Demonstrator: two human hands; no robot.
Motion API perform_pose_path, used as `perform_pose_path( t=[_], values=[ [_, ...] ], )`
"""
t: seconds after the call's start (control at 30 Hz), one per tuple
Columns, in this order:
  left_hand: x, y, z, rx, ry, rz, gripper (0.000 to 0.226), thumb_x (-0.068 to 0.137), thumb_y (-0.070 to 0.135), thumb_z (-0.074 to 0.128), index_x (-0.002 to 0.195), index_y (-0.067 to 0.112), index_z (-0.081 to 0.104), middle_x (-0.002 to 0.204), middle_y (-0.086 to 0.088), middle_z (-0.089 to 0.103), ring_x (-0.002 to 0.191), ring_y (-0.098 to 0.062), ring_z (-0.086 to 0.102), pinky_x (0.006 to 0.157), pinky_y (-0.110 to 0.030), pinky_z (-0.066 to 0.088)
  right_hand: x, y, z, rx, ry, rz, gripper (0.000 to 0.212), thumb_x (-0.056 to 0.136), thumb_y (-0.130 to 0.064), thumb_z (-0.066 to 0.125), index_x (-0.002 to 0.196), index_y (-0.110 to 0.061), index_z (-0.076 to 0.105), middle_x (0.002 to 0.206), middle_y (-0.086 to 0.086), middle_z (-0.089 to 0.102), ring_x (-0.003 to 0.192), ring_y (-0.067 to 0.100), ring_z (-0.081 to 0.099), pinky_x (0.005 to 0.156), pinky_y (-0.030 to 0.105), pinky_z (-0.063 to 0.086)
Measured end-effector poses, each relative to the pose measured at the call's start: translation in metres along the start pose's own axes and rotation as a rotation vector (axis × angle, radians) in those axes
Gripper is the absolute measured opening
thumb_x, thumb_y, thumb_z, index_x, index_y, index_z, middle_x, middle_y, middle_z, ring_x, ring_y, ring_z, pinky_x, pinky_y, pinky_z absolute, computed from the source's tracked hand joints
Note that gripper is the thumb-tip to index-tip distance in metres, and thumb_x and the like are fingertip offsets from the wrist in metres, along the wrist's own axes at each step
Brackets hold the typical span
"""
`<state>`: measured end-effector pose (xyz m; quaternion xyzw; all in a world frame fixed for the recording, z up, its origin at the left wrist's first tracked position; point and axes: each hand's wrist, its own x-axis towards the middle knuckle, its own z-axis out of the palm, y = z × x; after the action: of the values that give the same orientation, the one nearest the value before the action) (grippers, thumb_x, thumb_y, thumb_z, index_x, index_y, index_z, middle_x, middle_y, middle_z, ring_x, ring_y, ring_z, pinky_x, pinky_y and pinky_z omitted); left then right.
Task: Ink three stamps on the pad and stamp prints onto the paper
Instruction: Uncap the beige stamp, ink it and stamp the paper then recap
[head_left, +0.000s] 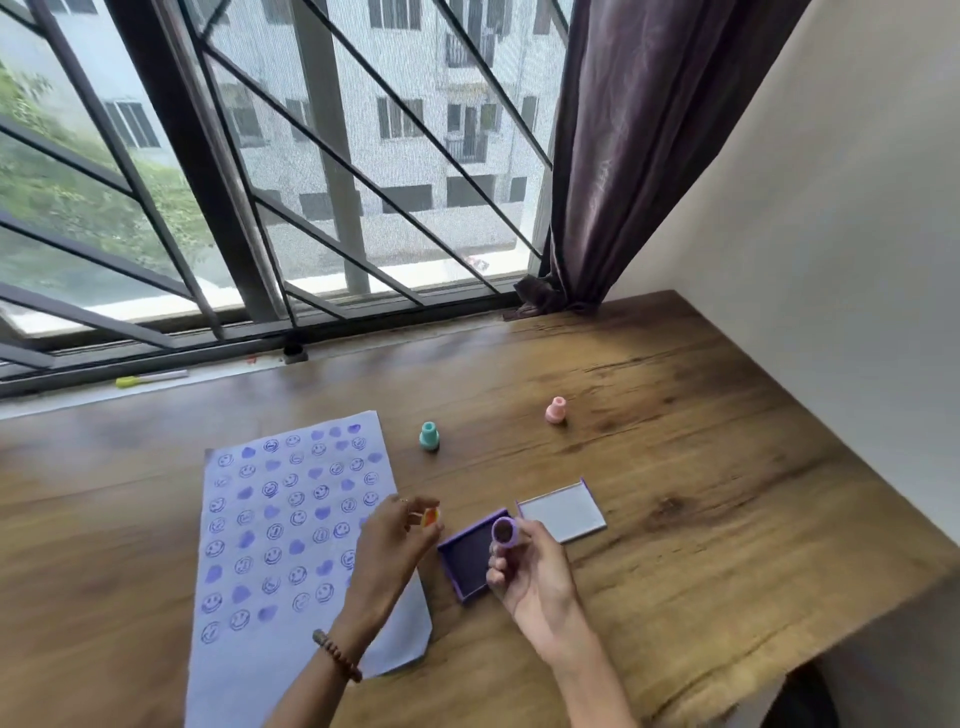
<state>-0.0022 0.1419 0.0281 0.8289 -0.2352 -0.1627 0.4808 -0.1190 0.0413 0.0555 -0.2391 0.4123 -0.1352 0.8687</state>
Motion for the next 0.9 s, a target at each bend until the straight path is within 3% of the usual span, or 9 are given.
perform_pose_path(
  t=[0.1, 0.2, 0.33, 0.43, 0.5, 0.67, 0.9],
  values=[
    [-0.003, -0.009, 0.003, 0.131, -0.052, 0.09, 0.018, 0.084, 0.012, 0.063, 0.101, 0.014, 0.068, 0.094, -0.004, 0.063, 0.083, -0.014, 0.061, 0.071, -0.02, 0.044, -0.003, 0.001, -0.004, -0.062, 0.041, -0.048, 0.014, 0.088, -0.01, 0.045, 0.077, -0.008, 0.052, 0.063, 0.007, 0.046, 0.052, 0.014, 0.039, 0.035, 0.017, 0.038],
    [-0.005, -0.01, 0.007, 0.142, -0.073, 0.121, 0.028, 0.089, 0.02, 0.057, 0.117, 0.017, 0.06, 0.11, -0.001, 0.058, 0.102, -0.018, 0.058, 0.084, -0.027, 0.044, -0.002, -0.001, -0.011, -0.317, 0.086, -0.224, 0.019, 0.088, -0.004, 0.045, 0.074, -0.011, 0.056, 0.062, 0.005, 0.053, 0.052, 0.014, 0.046, 0.038, 0.016, 0.041],
    [-0.01, -0.016, 0.009, 0.261, -0.145, 0.141, 0.054, 0.078, 0.037, 0.068, 0.127, 0.021, 0.05, 0.144, -0.008, 0.037, 0.138, -0.024, 0.026, 0.112, -0.033, 0.023, -0.003, -0.013, -0.015, -0.793, 0.188, -0.407, 0.015, 0.078, -0.012, 0.061, 0.064, -0.017, 0.059, 0.062, -0.001, 0.063, 0.056, 0.013, 0.058, 0.054, 0.024, 0.053],
    [-0.021, -0.024, 0.009, 0.417, -0.182, 0.216, 0.082, 0.06, 0.069, 0.061, 0.129, 0.026, 0.047, 0.152, -0.003, 0.024, 0.144, -0.024, 0.002, 0.118, -0.038, 0.007, 0.0, -0.016, -0.016, -1.036, 0.219, -0.436, 0.008, 0.071, -0.02, 0.066, 0.065, -0.019, 0.062, 0.07, 0.002, 0.07, 0.065, 0.017, 0.067, 0.069, 0.033, 0.052],
    [-0.026, -0.029, 0.011, 0.45, -0.186, 0.247, 0.082, 0.061, 0.068, 0.063, 0.13, 0.028, 0.045, 0.154, -0.003, 0.017, 0.144, -0.022, -0.006, 0.118, -0.039, 0.001, 0.002, -0.014, -0.016, -1.165, 0.223, -0.454, 0.007, 0.073, -0.021, 0.062, 0.066, -0.021, 0.063, 0.08, 0.005, 0.072, 0.075, 0.02, 0.068, 0.074, 0.032, 0.051],
    [-0.027, -0.034, 0.013, 0.446, -0.139, 0.279, 0.072, 0.068, 0.054, 0.071, 0.13, 0.026, 0.046, 0.155, -0.003, 0.017, 0.143, -0.02, -0.009, 0.117, -0.037, -0.003, 0.005, -0.012, -0.014, -1.113, 0.186, -0.484, 0.011, 0.076, -0.009, 0.057, 0.074, -0.017, 0.065, 0.073, 0.004, 0.068, 0.064, 0.02, 0.07, 0.076, 0.04, 0.057],
    [-0.028, -0.035, 0.015, 0.479, -0.114, 0.303, 0.072, 0.068, 0.055, 0.07, 0.129, 0.024, 0.047, 0.154, -0.004, 0.021, 0.142, -0.019, -0.009, 0.117, -0.036, -0.004, 0.006, -0.011, -0.018, -1.212, 0.208, -0.527, 0.006, 0.074, -0.02, 0.068, 0.079, -0.022, 0.068, 0.088, 0.01, 0.067, 0.082, 0.026, 0.065, 0.077, 0.034, 0.051]
  ],
)
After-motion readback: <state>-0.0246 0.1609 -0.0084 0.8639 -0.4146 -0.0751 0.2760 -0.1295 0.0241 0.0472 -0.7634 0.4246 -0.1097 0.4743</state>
